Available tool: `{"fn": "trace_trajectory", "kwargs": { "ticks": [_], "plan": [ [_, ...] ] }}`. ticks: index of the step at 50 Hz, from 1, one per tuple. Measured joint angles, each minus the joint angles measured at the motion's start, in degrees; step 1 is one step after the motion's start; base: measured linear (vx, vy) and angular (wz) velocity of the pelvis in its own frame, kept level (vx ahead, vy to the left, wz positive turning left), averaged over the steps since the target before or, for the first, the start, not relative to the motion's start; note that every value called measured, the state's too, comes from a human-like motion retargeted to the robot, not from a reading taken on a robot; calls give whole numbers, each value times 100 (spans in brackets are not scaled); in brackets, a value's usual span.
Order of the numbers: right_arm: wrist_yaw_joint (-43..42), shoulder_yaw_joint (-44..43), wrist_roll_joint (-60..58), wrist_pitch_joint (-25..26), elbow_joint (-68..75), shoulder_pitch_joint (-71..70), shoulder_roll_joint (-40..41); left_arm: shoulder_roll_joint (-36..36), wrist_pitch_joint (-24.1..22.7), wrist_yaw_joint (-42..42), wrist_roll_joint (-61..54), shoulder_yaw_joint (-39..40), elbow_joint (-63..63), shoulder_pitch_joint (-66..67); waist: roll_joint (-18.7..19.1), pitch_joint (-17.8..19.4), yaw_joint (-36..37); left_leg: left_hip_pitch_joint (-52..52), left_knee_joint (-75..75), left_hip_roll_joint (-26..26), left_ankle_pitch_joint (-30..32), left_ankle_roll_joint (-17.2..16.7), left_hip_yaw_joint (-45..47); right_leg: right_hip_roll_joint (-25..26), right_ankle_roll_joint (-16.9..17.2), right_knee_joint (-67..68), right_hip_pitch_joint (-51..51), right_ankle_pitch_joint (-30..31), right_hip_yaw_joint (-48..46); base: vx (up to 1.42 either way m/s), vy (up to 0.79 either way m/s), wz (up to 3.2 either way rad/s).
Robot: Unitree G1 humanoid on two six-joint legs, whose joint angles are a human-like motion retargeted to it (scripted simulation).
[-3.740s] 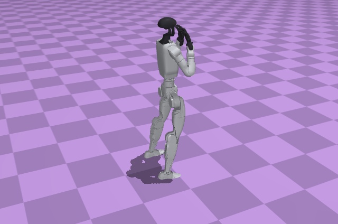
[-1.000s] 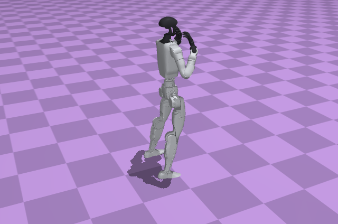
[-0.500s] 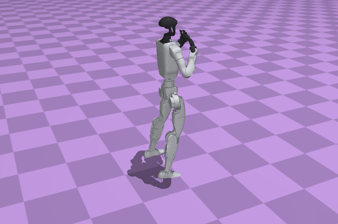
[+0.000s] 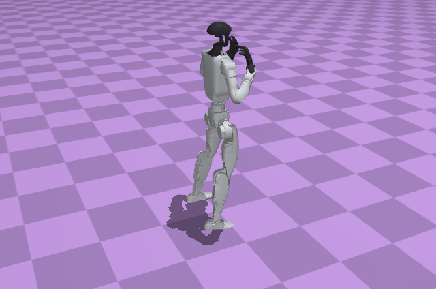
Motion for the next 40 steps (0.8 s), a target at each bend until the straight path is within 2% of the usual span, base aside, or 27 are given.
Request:
{"fn": "trace_trajectory", "kwargs": {
  "ticks": [2,3,5,7,8,10,12,13,15,17,18,19,20,21,22,23,25,27,30,33,37,38,40],
  "plan": [
    [-51,68,219,-72,-267,226,54,93,-49,35,-91,-54,-248,205,-9,-137,103,-20,-18,14,1,-6,94,20,0,-79,-48,58,90,0,0,0],
    [-67,129,183,-77,-186,62,16,78,-35,81,-11,-125,-113,20,-13,-7,26,0,-5,-6,3,4,10,-5,0,-18,0,6,11,0,0,0],
    [-196,252,-172,-59,-345,299,-50,269,5,299,371,-226,-190,275,-21,-96,124,16,-34,1,4,11,107,8,0,-97,-17,54,100,0,0,0],
    [-266,314,-802,22,-122,95,-221,350,118,494,931,-299,119,97,-26,120,22,65,-22,-29,7,33,0,-30,0,-14,66,-20,-3,0,0,0],
    [-310,313,-1166,58,-196,281,-270,462,162,593,1231,-284,50,328,-24,32,99,68,-41,-17,7,34,78,-13,0,-74,41,23,70,0,0,0],
    [-297,245,-1684,101,18,85,-394,471,225,667,1616,-242,267,173,-22,214,7,89,-24,-36,14,44,-27,-39,0,11,94,-41,-30,0,0,0],
    [-295,132,-1755,45,-147,367,-354,489,128,658,1601,-96,21,502,-4,26,138,46,-37,-1,16,22,86,4,0,-75,16,35,78,0,0,0],
    [-264,82,-1590,-2,-64,213,-337,385,57,601,1439,-47,71,324,1,111,73,33,-19,-10,22,17,3,-8,0,-13,31,-6,0,0,0,0],
    [-244,38,-975,-121,-323,445,-171,311,-135,458,904,93,-293,526,13,-119,219,-36,-23,30,21,-11,117,38,0,-103,-68,78,112,0,0,0],
    [-154,111,-116,-195,-304,185,-25,107,-238,229,226,118,-326,159,9,-29,131,-57,3,9,27,-16,-7,13,0,-24,-41,22,-3,0,0,0],
    [-131,162,291,-222,-466,317,73,118,-280,131,-93,144,-514,260,5,-161,219,-82,-7,26,25,-24,70,33,0,-87,-88,72,72,0,0,0],
    [-97,205,575,-233,-460,243,119,85,-290,45,-302,140,-501,145,2,-138,197,-85,-1,18,26,-23,37,24,0,-69,-77,57,41,0,0,0],
    [-58,244,797,-236,-369,67,139,30,-286,-33,-457,123,-388,-78,-1,-39,121,-77,13,-2,29,-18,-53,0,0,-12,-35,9,-43,0,0,0],
    [-86,228,759,-248,-460,224,146,134,-290,-20,-418,133,-456,77,-7,-147,204,-86,-4,10,29,-19,24,16,0,-71,-71,54,29,0,0,0],
    [-113,196,636,-254,-470,282,120,218,-283,5,-310,135,-431,133,-10,-177,234,-85,-12,11,29,-17,47,18,0,-92,-77,66,50,0,0,0],
    [-137,130,343,-250,-320,140,29,260,-249,55,-63,119,-217,-9,-10,-53,157,-63,-3,-11,31,-5,-37,-8,0,-34,-27,16,-31,0,0,0],
    [-258,-53,-542,-220,-381,416,-133,554,-173,280,677,131,-181,317,-16,-160,268,-54,-36,-1,31,6,68,7,0,-111,-58,68,65,0,0,0],
    [-264,-218,-1384,-102,-124,202,-369,674,9,444,1438,109,174,144,-16,71,131,-8,-24,-38,37,31,-70,-38,0,-11,32,-19,-70,0,0,20],
    [-239,-352,-1946,3,-50,220,-491,747,145,552,1949,155,254,255,-16,112,116,16,-34,-46,41,39,-80,-47,0,-5,56,-27,-82,0,0,6],
    [-245,-310,-1238,-107,-108,212,-329,504,-47,457,1352,250,53,275,-12,17,117,-28,-26,-41,39,19,-85,-41,0,-10,20,-17,-86,0,0,0],
    [-142,43,505,-194,-414,342,1,253,-224,145,60,226,-406,311,-19,-270,220,-99,-30,-26,25,-1,7,-21,0,-91,-72,48,5,1,1,-11],
    [-94,137,759,-173,-312,167,-3,195,-194,69,-140,152,-285,96,-15,-175,145,-81,-12,-42,20,4,-71,-42,0,-36,-25,1,-68,0,0,0],
    [-93,211,814,-139,-401,372,-64,375,-134,31,-216,56,-335,290,-16,-311,239,-86,-36,-29,15,3,29,-23,0,-107,-66,51,25,0,0,0]
  ]
}}
